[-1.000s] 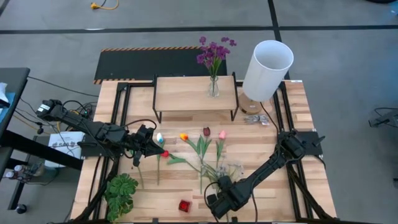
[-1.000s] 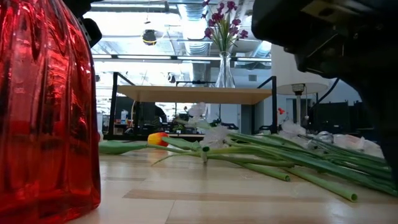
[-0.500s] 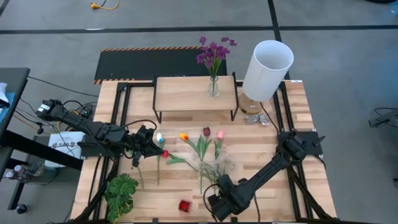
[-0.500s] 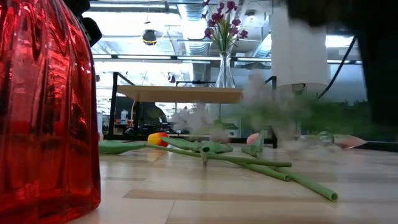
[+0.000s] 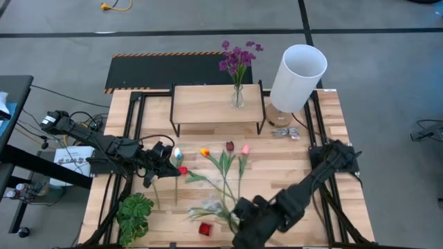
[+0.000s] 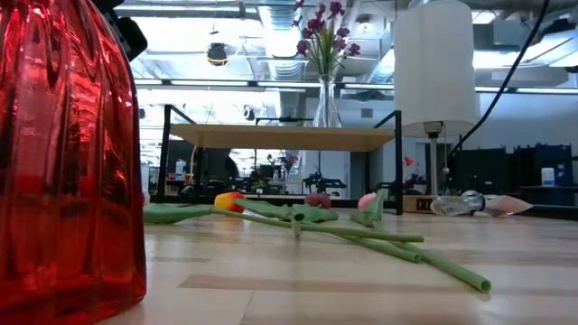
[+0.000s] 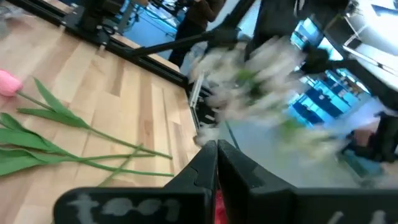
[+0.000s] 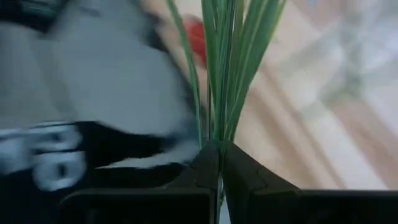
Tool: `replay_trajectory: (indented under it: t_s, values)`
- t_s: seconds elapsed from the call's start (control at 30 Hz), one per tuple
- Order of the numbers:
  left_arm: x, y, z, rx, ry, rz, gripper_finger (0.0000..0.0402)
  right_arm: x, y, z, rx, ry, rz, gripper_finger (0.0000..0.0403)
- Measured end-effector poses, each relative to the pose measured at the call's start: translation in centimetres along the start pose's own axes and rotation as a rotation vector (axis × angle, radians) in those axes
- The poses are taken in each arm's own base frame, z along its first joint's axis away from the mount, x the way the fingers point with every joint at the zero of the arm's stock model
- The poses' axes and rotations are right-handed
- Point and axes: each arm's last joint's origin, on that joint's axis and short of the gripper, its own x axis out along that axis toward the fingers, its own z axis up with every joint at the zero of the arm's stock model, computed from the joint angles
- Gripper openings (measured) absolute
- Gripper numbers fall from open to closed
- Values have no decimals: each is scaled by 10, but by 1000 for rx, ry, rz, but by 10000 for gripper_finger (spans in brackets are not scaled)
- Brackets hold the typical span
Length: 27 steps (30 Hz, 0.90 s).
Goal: Pick and place flowers into a vace then onto a shelf
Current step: Put the white flowers into the transparent vase on the shelf
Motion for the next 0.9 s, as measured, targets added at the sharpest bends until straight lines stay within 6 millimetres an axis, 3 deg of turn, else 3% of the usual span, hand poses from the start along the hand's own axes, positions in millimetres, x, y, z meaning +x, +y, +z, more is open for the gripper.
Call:
replay_trajectory:
  t_s: [0.1,0.27,0.47,0.57,0.7,0.77,0.9]
  values:
    - [0,0,0,31,8,-13,0,-27,8,30,-67,-141,174,1]
    - [0,-1,0,64,1,-13,0,-69,17,81,-296,-543,354,0]
    - [0,-1,1,67,-11,-3,0,-97,19,135,-677,-1035,416,0]
    - [0,0,1,67,-15,4,0,-105,8,155,-731,-1202,220,0]
    - [0,0,1,67,-25,20,0,-109,-10,170,-634,-1302,-354,0]
    - [0,0,1,70,-30,28,0,-112,-18,176,-567,-1301,-554,0]
    - [0,1,2,77,-43,49,0,-111,-33,187,-458,-1284,-728,0]
